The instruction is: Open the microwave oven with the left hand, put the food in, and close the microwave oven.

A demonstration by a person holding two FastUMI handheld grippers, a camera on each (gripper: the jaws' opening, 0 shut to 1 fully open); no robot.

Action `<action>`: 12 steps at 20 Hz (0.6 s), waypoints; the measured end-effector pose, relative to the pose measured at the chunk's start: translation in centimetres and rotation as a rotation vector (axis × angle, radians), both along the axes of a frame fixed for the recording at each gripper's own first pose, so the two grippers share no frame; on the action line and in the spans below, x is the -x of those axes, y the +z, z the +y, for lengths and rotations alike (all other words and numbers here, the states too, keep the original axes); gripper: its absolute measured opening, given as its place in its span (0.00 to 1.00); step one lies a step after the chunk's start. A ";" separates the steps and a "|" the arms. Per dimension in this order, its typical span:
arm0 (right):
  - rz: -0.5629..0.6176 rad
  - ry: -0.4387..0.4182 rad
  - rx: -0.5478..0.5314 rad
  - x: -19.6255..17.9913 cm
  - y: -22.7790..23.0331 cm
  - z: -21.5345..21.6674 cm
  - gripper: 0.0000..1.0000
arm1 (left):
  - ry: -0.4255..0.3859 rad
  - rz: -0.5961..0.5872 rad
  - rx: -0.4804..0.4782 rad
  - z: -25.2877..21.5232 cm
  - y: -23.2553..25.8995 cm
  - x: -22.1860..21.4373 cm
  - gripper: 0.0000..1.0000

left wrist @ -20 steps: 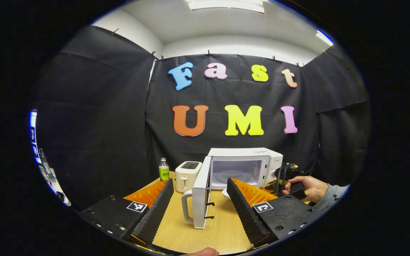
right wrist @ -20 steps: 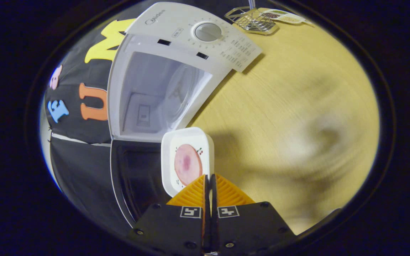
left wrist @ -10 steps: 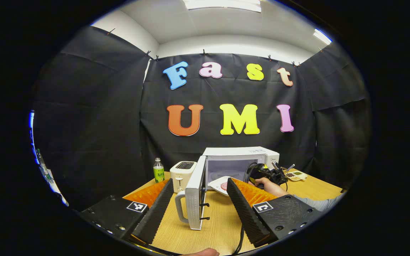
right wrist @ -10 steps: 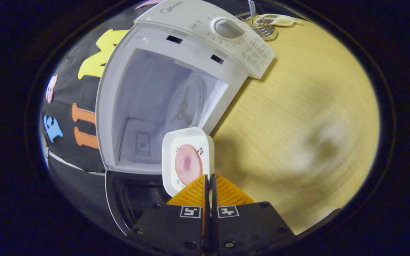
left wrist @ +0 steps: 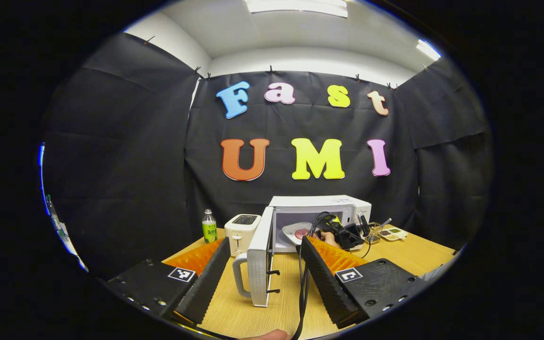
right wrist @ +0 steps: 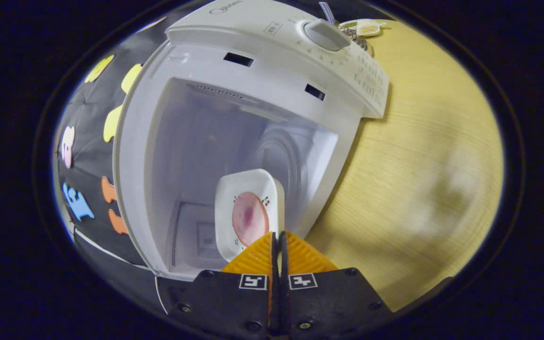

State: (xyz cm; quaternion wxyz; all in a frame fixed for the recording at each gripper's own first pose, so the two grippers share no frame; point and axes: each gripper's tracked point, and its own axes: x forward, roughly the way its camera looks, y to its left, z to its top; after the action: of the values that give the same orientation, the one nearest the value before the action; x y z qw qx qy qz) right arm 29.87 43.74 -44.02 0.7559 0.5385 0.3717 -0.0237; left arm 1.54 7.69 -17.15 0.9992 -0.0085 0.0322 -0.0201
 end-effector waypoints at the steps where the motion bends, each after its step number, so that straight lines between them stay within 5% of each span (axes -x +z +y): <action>1: 0.003 -0.008 0.009 -0.4 -0.5 0.0 0.04 | -0.007 0.000 -0.003 -0.1 -0.3 0.0 0.92; 12: -0.108 -0.121 0.084 -4.4 -1.0 -1.0 0.12 | 0.015 0.034 -0.020 1.4 -2.3 -0.8 0.92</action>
State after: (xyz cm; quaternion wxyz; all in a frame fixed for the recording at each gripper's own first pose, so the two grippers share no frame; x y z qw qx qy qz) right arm 34.22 42.69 -45.03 0.7939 0.5282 0.2958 -0.0560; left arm 2.31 9.14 -19.45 0.9987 0.0009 0.0494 -0.0123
